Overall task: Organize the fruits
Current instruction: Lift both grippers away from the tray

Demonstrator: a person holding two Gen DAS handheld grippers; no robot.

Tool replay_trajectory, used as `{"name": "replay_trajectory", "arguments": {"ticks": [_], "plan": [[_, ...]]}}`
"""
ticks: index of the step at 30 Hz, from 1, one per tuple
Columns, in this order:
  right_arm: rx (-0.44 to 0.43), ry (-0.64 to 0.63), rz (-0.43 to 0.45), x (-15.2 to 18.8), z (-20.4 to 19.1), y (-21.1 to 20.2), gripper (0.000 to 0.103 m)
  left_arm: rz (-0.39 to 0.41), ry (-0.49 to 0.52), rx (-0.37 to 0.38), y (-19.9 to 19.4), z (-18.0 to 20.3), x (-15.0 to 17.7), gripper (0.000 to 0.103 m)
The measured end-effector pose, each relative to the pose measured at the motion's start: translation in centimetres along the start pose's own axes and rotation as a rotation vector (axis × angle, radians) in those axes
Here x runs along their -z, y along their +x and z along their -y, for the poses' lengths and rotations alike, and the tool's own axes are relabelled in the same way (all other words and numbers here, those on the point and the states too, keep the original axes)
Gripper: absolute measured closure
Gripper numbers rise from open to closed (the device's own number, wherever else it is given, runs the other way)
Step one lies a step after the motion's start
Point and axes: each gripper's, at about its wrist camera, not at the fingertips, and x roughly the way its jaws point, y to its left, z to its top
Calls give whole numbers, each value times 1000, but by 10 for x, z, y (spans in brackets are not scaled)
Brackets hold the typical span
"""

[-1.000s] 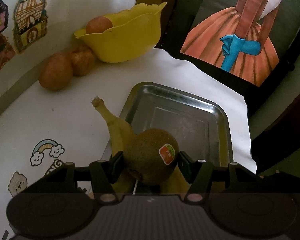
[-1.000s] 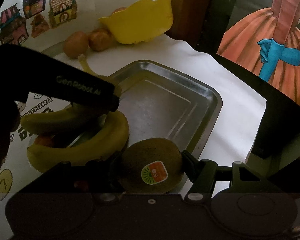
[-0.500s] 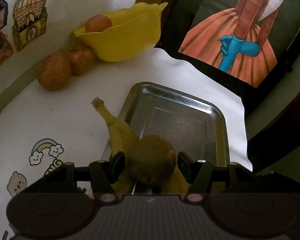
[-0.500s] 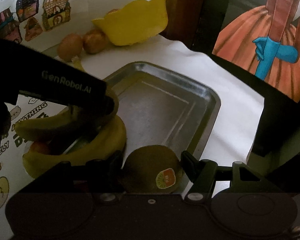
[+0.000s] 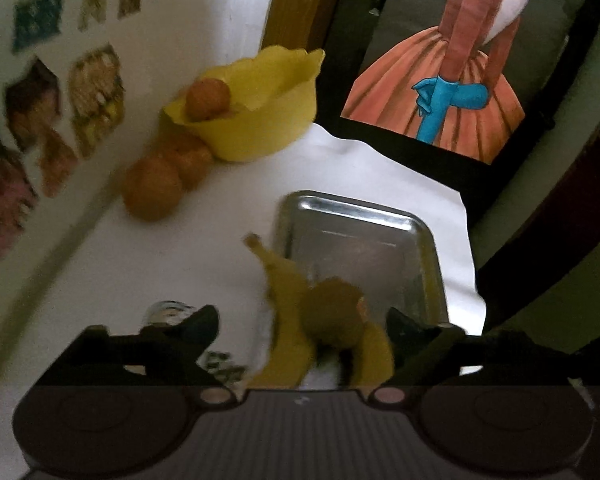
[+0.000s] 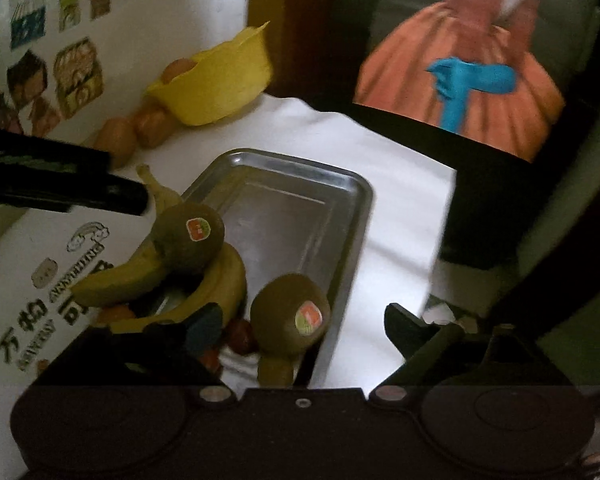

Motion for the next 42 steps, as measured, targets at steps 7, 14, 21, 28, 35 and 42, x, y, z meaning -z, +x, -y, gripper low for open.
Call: {"name": "replay_trajectory", "arguments": {"ticks": [7,14,21,28,35,42], "plan": [[54,108,-67,3,-26,-70,1,-60,90,-49,-56,-32,-8,0],[10,182,-236,9,-51,-92,1,-149,65,-137,-84,-68,-3,0],[-64,191,-337,9,-73,-83,1,-200,35,-230,-91,-92,6,0],[-106,143,-369,-4,-91,-69,1,-228,-3,-323,-94,-113,7,0],[-136,96,-361,-22,-104,-57,1,-227,-58,-341,-97,-129,6,0],[-145,72,-299,-57,-106,-53,1,-205,-91,-334,-96,-130,0,0]]}}
